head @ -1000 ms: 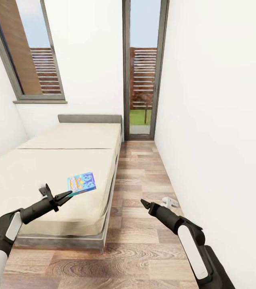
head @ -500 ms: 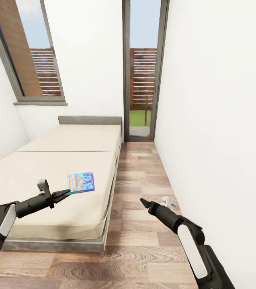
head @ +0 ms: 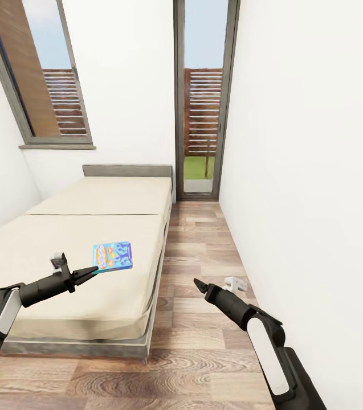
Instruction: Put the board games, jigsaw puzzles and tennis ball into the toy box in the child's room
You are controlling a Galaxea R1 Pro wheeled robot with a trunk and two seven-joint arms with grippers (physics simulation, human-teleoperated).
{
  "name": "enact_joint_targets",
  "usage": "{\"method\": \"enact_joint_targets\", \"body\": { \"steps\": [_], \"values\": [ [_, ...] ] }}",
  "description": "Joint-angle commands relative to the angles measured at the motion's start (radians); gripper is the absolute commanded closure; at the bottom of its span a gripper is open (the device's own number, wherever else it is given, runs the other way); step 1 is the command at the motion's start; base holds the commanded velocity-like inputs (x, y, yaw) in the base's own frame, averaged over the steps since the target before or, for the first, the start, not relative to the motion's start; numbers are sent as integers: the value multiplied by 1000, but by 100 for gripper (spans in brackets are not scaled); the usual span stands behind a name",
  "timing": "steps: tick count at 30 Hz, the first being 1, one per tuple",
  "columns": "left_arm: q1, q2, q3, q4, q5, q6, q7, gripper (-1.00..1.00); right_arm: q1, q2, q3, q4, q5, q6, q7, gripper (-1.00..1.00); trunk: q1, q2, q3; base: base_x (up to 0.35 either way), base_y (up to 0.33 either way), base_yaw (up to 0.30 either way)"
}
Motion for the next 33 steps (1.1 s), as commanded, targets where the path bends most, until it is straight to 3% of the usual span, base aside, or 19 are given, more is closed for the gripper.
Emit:
{"method": "enact_joint_targets", "body": {
  "steps": [1, 12, 26, 30, 33],
  "values": [
    [-1, 0, 0, 0, 2, 6, -2, 100, -1, 1, -1, -1, 1, 5, 5, -100, 0, 0, -1, 0, 0, 0],
    [-1, 11, 4, -1, 3, 8, -8, 100, 0, 3, -1, -1, 1, 5, 18, -100, 0, 0, -1, 0, 0, 0],
    [-1, 26, 4, -3, 11, 17, -18, 100, 0, 4, -1, -1, 1, 5, 18, -100, -54, 98, 43, 0, 0, 0],
    [-1, 41, 3, -3, 11, 19, -40, 100, 0, 4, 0, -1, 1, 4, 18, -100, -69, 126, 55, 0, 0, 0],
    [-1, 57, 2, -3, 11, 20, -105, 100, 0, 4, 1, -2, 1, 3, 18, -100, -81, 147, 65, 0, 0, 0]
  ]
}}
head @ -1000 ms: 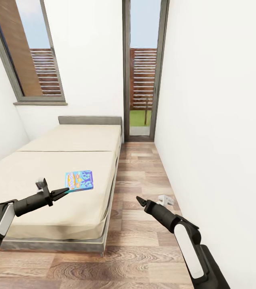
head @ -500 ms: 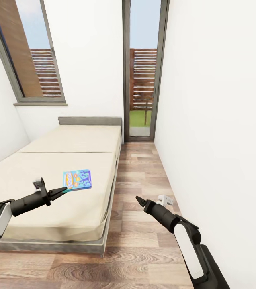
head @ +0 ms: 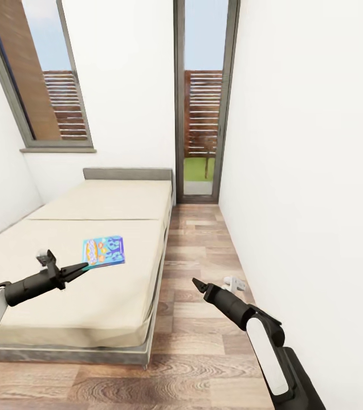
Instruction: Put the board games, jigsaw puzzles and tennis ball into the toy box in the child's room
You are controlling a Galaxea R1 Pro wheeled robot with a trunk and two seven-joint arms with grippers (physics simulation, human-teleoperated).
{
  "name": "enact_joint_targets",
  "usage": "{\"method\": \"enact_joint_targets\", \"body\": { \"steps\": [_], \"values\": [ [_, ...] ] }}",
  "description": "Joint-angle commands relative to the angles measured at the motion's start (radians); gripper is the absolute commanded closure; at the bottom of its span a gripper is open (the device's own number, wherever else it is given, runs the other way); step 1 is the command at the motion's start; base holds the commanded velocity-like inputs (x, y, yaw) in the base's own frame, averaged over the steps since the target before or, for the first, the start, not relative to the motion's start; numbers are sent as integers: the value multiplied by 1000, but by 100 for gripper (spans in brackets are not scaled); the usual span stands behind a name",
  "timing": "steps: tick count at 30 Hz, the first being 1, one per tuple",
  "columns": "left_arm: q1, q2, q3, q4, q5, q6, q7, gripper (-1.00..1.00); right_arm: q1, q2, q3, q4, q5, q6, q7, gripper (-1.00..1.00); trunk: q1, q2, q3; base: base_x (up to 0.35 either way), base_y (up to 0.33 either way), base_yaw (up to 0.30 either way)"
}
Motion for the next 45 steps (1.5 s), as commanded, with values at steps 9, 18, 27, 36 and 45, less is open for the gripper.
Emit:
{"method": "enact_joint_targets", "body": {
  "steps": [9, 18, 27, 36, 45],
  "values": [
    [0, 46, -5, 0, 0, 9, -55, 100, -1, 0, 81, -24, 9, 2, -4, -100, -35, 63, 27, 0, 0, 0],
    [0, 98, -8, -1, -7, 9, -153, 100, -1, 1, 111, -29, 19, 1, -24, -100, -69, 126, 56, 0, 0, 0],
    [0, 121, -5, 0, -10, 2, -162, 100, -1, 1, 114, -39, 19, 4, -106, -100, -104, 189, 84, 0, 0, 0],
    [0, 122, -5, 1, -11, -1, -158, 100, -1, -2, 116, -41, 17, 4, -118, -100, -138, 252, 112, 0, 0, 0],
    [0, 122, -8, 1, -11, -1, -156, 100, -1, -1, 143, -43, 18, -2, -119, -100, -173, 315, 140, 0, 0, 0]
  ]
}}
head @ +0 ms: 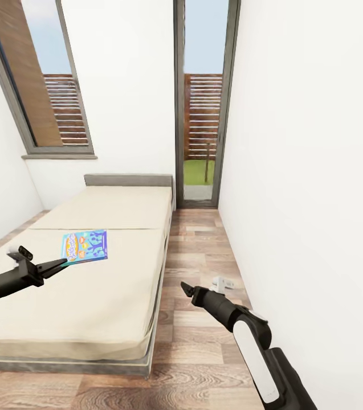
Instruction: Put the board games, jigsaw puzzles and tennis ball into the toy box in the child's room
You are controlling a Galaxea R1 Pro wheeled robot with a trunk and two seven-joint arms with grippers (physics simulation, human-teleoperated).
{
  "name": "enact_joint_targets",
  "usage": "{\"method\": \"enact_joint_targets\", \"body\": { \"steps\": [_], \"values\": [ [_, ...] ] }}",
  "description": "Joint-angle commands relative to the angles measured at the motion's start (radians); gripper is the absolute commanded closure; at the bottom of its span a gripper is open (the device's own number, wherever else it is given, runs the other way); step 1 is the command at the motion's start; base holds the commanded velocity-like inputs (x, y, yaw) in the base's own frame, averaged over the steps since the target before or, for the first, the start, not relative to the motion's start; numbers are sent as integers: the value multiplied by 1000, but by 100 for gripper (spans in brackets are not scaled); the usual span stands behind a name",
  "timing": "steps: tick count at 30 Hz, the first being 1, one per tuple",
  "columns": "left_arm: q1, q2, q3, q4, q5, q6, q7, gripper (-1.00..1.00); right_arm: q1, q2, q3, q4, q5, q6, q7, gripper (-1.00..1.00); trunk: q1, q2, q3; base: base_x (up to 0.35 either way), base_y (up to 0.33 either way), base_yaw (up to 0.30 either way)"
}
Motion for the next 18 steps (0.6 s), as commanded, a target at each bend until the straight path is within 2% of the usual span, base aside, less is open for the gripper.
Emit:
{"method": "enact_joint_targets", "body": {
  "steps": [1, 18],
  "values": [
    [0, 0, -1, 0, 0, 10, -3, 100, -1, -1, 12, -1, -6, 2, -5, -100, -4, 7, 2, 0, 0, 0],
    [0, -6, -3, 0, 0, 8, -1, 100, -1, -4, 18, -7, -6, -20, -6, -100, -69, 126, 55, 0, 0, 0]
  ]
}}
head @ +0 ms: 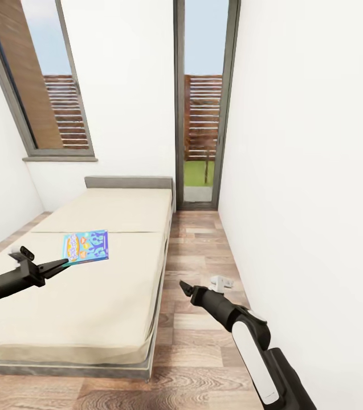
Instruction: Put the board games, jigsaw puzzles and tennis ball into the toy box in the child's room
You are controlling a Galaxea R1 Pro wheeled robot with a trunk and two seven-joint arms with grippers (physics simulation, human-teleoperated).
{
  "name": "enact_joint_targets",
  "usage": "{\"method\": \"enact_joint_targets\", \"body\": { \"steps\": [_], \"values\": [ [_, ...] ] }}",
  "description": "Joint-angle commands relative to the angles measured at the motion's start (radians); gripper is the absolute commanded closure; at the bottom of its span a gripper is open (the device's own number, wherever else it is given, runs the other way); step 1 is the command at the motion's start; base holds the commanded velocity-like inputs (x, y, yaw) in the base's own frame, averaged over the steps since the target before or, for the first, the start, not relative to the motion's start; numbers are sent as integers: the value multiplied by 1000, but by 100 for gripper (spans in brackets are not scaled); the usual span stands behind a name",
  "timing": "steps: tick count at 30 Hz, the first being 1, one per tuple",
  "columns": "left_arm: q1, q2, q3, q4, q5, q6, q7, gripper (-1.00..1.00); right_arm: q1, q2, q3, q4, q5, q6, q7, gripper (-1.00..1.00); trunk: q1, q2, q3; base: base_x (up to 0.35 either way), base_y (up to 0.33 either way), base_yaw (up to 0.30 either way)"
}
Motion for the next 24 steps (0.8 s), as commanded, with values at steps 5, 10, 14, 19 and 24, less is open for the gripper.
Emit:
{"method": "enact_joint_targets", "body": {
  "steps": [5, 10, 14, 19, 24],
  "values": [
    [0, -2, 0, 0, 1, 10, -3, 100, -1, -2, -8, -44, -8, 5, -12, -100, -19, 35, 15, 0, 0, 0],
    [0, -5, -2, 0, 2, 10, -1, 100, -1, -11, -18, -61, -17, 18, -9, -100, -38, 70, 30, 0, 0, 0],
    [0, -5, -10, 0, 1, 10, -2, 100, -2, -16, -17, -65, -20, 17, -8, -100, -54, 98, 43, 0, 0, 0],
    [0, 1, -12, 0, 0, 10, -3, 100, -2, -17, -15, -68, -20, 13, -7, -100, -73, 133, 59, 0, 0, 0],
    [0, 5, -11, 0, 0, 10, -4, 100, -2, -16, -9, -68, -20, 7, -8, -100, -92, 168, 74, 0, 0, 0]
  ]
}}
